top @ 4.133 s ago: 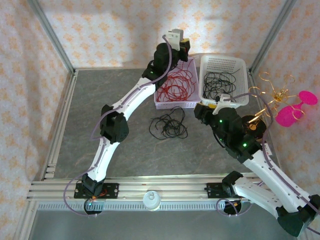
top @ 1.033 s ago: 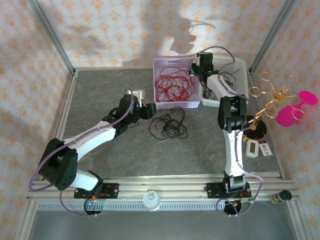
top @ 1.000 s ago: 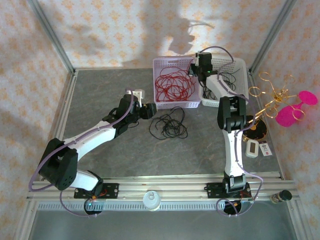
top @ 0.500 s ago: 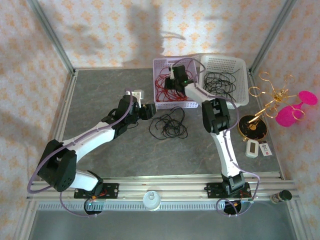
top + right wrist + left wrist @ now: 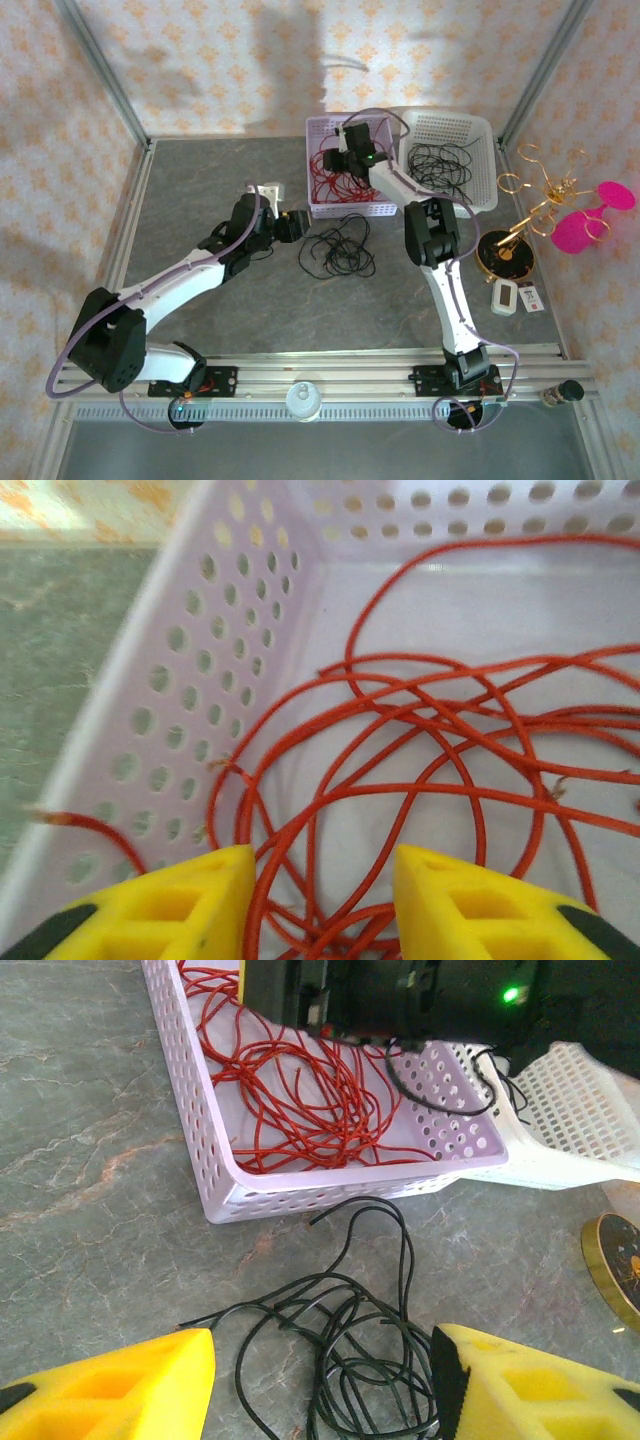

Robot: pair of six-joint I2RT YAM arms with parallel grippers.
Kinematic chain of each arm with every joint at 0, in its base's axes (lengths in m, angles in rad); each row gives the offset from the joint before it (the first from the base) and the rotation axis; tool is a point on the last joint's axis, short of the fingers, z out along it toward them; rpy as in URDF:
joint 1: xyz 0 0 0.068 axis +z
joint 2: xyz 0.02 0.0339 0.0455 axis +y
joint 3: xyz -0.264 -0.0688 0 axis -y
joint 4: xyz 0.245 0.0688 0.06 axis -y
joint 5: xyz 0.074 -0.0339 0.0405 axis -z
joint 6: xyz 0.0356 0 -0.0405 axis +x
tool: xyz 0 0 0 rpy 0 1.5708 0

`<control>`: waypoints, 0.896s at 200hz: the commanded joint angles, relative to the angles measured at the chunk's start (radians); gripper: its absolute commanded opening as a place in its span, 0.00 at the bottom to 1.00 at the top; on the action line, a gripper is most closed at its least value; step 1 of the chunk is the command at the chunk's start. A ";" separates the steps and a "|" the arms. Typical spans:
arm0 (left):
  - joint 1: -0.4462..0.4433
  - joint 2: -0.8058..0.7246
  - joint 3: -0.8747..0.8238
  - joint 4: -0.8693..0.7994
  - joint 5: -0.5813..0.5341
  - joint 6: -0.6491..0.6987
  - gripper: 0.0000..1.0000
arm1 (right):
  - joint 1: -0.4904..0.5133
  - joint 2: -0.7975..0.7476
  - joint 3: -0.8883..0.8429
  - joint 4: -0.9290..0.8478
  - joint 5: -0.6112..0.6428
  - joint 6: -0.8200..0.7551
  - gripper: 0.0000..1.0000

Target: Untangle the cables

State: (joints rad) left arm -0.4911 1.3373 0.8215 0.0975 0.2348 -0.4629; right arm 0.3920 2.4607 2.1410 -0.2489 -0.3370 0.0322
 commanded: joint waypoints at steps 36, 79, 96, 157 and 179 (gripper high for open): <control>-0.005 -0.076 -0.060 -0.008 -0.026 0.002 0.60 | -0.005 -0.262 -0.102 -0.046 0.043 -0.030 0.52; -0.005 -0.109 -0.105 -0.017 -0.029 -0.008 0.61 | -0.005 -0.394 -0.217 -0.067 0.061 -0.030 0.49; -0.006 -0.113 -0.131 -0.029 -0.039 -0.005 0.61 | -0.003 -0.513 -0.391 -0.002 0.043 0.000 0.46; -0.043 -0.040 -0.154 -0.135 -0.128 -0.055 0.53 | 0.005 -0.962 -1.054 0.173 0.076 0.103 0.45; -0.107 0.042 -0.103 -0.201 -0.225 -0.118 0.51 | 0.007 -1.088 -1.214 0.220 0.121 0.123 0.44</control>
State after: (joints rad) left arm -0.5415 1.3033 0.6674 0.0036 0.1329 -0.5098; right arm 0.3923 1.4952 1.0534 -0.1268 -0.2840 0.1123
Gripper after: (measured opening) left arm 0.515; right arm 0.441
